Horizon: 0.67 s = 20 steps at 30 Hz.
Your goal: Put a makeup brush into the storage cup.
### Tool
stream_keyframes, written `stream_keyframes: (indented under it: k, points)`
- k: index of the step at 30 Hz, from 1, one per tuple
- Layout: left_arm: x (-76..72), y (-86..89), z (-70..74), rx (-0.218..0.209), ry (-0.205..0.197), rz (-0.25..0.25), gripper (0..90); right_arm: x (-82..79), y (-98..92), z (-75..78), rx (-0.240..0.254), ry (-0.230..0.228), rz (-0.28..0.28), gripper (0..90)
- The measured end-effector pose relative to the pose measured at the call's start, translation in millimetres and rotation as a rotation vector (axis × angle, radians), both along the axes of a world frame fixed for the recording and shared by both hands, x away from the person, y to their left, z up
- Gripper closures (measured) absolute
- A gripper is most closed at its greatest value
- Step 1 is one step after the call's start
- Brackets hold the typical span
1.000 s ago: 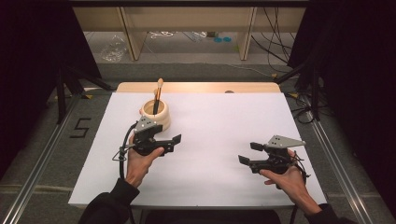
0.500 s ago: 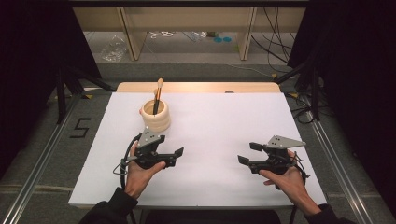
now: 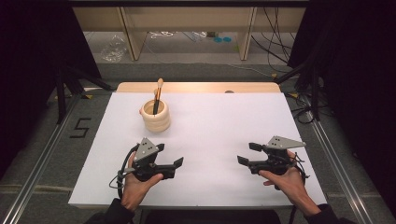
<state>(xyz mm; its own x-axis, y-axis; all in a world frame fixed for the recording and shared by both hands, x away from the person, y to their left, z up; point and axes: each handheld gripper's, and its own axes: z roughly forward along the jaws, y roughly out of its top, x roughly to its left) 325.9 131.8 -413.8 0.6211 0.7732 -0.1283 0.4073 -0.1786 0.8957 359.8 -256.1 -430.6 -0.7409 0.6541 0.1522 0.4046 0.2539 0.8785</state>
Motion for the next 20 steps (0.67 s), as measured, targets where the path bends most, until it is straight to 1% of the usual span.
stream_keyframes:
  k: [1, 2, 3, 6, 8, 10, 12, 13, 14, 15, 17, 18, 19, 20]
  points:
    - [-0.9, 1.5, 0.4, 0.014, -0.009, -0.008, 16.0, 0.0, 0.0, 0.0, 0.0, -0.001, -0.001, 25.7]
    - [-2.8, 1.5, -0.2, 0.001, 0.003, 0.003, 16.0, 0.2, 0.7, -0.8, 0.013, 0.0, 0.003, 25.7]
    - [-3.3, 2.0, -0.6, 0.0, 0.003, 0.002, 16.0, 0.2, 0.2, -0.5, 0.002, 0.005, 0.006, 25.7]
    - [-2.0, 3.2, -3.2, 0.012, 0.008, 0.006, 16.0, 0.1, 0.6, -1.1, 0.001, 0.007, 0.005, 25.6]
    - [-0.2, 4.2, -3.9, 0.008, 0.018, 0.015, 16.0, 0.1, 1.2, -1.7, -0.001, 0.005, 0.01, 25.5]
    - [-0.7, 5.0, -3.2, 0.003, 0.011, 0.014, 16.0, 0.5, 2.2, -3.0, 0.013, 0.004, 0.013, 25.3]
    - [-0.8, 5.7, -2.8, -0.001, 0.013, 0.018, 16.0, 0.7, 3.0, -3.4, 0.009, 0.002, 0.009, 25.3]
    - [0.0, 6.4, -2.9, 0.001, 0.007, 0.01, 16.0, 0.6, 3.2, -3.4, 0.01, 0.001, 0.012, 25.3]
    - [-0.4, 6.0, -3.1, -0.002, 0.018, 0.019, 16.0, 0.4, 2.8, -3.0, 0.004, 0.004, 0.011, 25.3]
    - [-0.1, 6.1, -3.1, 0.003, 0.014, 0.014, 16.0, 0.5, 2.2, -2.6, -0.005, 0.004, 0.009, 25.3]
    - [0.0, 5.3, -3.4, -0.003, 0.019, 0.013, 16.0, 0.0, 1.4, -1.9, -0.001, 0.01, 0.011, 25.3]
    - [0.1, 5.3, -3.3, 0.0, 0.019, 0.016, 16.0, 0.4, 1.4, -2.3, 0.005, -0.001, 0.007, 25.3]
    - [0.6, 5.2, -3.5, -0.001, 0.019, 0.017, 16.0, 0.4, 1.4, -2.4, 0.011, 0.003, 0.001, 25.3]
    - [1.1, 5.2, -3.7, 0.0, 0.02, 0.02, 16.0, 1.0, 1.3, -2.8, 0.011, -0.002, 0.003, 25.3]
